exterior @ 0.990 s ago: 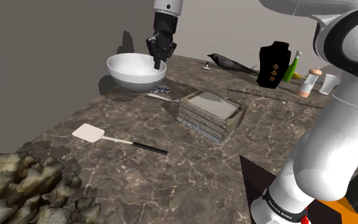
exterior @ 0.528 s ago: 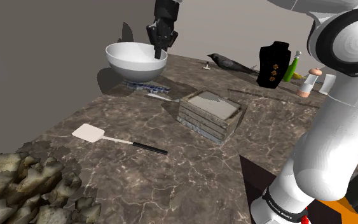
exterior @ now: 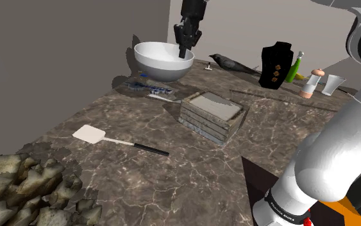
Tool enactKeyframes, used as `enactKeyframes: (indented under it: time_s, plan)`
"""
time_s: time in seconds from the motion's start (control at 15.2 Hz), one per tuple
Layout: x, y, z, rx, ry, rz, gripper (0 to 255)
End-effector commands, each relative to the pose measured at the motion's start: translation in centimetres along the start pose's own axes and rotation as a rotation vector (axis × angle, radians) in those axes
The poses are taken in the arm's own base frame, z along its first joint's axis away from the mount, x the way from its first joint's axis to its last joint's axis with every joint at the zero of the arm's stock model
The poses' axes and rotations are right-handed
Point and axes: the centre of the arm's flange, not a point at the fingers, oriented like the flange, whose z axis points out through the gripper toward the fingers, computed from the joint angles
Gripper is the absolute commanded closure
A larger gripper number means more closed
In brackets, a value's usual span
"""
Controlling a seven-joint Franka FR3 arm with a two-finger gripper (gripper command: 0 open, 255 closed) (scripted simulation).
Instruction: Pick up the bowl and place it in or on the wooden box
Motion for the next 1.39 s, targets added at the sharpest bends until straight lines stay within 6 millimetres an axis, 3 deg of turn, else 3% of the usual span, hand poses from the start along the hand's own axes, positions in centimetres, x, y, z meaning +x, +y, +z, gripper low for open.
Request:
enactKeyframes:
  time_s: [0.0, 0.86, 1.32]
  plan:
    - [-2.1, 1.5, -0.6, 0.0, 0.0, -0.001, 255]
    - [-15.1, 12.9, -3.7, 0.0, 0.0, -0.001, 255]
    - [-15.1, 13.4, 0.0, 0.0, 0.0, -0.001, 255]
